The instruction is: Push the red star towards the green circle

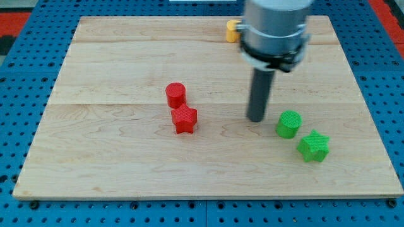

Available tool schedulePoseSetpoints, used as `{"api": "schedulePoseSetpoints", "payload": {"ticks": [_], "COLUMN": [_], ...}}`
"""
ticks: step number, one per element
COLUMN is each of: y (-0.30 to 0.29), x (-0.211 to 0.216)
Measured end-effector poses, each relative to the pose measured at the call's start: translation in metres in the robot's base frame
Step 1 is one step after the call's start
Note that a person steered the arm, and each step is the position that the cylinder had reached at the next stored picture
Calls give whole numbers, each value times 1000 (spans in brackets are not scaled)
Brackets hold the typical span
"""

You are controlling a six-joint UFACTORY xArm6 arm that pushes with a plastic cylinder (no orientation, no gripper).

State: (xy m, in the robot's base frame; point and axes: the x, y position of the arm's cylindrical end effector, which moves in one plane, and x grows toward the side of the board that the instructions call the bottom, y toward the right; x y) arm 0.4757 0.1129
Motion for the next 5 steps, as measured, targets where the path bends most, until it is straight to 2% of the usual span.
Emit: {"api": "schedulePoseSetpoints", "payload": {"ticks": [1,3,4,5], "y": [32,33,13,-66], "x": [0,-18,-61,-98]}}
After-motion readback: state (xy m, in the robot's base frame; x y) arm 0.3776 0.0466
